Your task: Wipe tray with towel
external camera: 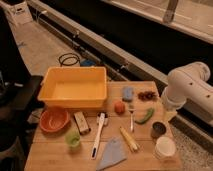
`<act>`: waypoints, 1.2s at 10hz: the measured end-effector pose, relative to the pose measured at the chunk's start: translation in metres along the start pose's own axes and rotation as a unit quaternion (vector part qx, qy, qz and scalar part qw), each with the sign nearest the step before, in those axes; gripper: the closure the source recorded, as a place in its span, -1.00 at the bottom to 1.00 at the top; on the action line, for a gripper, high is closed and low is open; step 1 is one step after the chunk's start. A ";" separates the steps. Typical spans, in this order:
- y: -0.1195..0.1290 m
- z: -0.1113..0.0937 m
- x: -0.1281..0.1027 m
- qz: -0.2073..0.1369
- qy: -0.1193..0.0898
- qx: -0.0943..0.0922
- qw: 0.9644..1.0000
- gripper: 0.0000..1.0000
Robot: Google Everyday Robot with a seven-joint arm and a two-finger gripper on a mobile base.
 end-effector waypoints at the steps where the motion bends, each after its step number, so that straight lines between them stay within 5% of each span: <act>1: 0.000 0.000 0.000 0.000 0.000 0.000 1.000 -0.30; 10: -0.001 -0.001 0.001 -0.002 0.000 0.001 1.000 -0.30; 12: -0.006 -0.007 -0.002 -0.029 0.001 0.010 1.000 -0.30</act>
